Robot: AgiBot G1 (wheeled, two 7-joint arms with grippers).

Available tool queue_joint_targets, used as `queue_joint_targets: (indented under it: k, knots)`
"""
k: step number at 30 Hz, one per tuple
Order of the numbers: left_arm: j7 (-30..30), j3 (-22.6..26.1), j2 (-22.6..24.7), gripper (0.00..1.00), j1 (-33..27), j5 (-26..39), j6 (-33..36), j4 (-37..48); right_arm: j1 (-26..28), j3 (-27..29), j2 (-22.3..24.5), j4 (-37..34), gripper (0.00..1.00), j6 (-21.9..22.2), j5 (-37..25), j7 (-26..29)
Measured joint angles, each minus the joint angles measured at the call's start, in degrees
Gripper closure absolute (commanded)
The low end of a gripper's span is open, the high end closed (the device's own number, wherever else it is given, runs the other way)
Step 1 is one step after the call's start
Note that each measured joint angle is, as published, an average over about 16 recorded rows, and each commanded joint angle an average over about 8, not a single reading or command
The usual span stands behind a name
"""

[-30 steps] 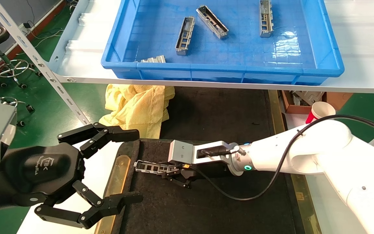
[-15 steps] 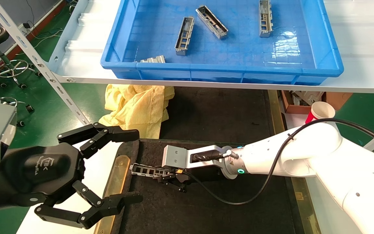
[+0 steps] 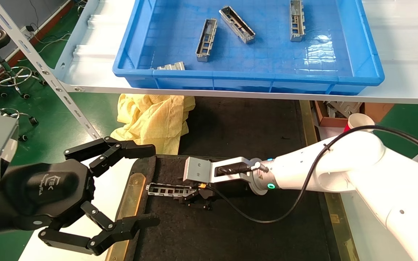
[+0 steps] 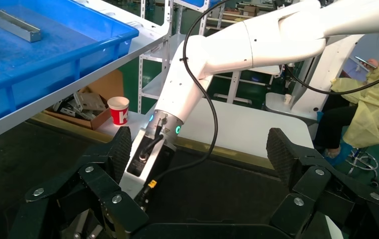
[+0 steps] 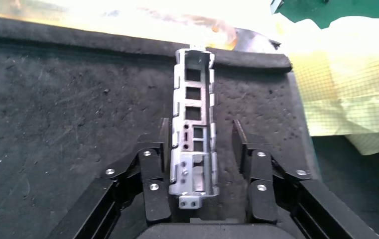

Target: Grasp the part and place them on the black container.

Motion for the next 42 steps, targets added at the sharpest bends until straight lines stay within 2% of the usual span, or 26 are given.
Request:
queue_joint_targets:
  k: [5,17,25,33,42]
  knots:
    - [0.0,0.0,0.0,0.0,0.0,0.0,0.0,0.0,0.8,0.01,0.35,-1.24,0.0,-1.99,1.86,-0.03]
    - [0.0,0.0,0.0,0.0,0.01,0.0,-0.01,0.01,2.2,2.16,2.3,-6.74,0.0,-10.47,7.71,0.18]
    - [0.0,-0.01,-0.01,0.0,0.01,-0.01,-0.01,0.02,2.17,3.11,3.1,-7.76,0.0,-12.47,9.09,0.38]
    - [0.0,-0.01,0.0,0.0,0.01,-0.01,-0.02,0.02,0.19,6.1,5.33,-4.1,0.0,-12.9,8.99,1.95]
    - [0.0,-0.01,-0.01,0.0,0.01,-0.01,-0.02,0.02,-4.32,13.39,10.84,3.64,0.0,-15.03,9.5,5.7]
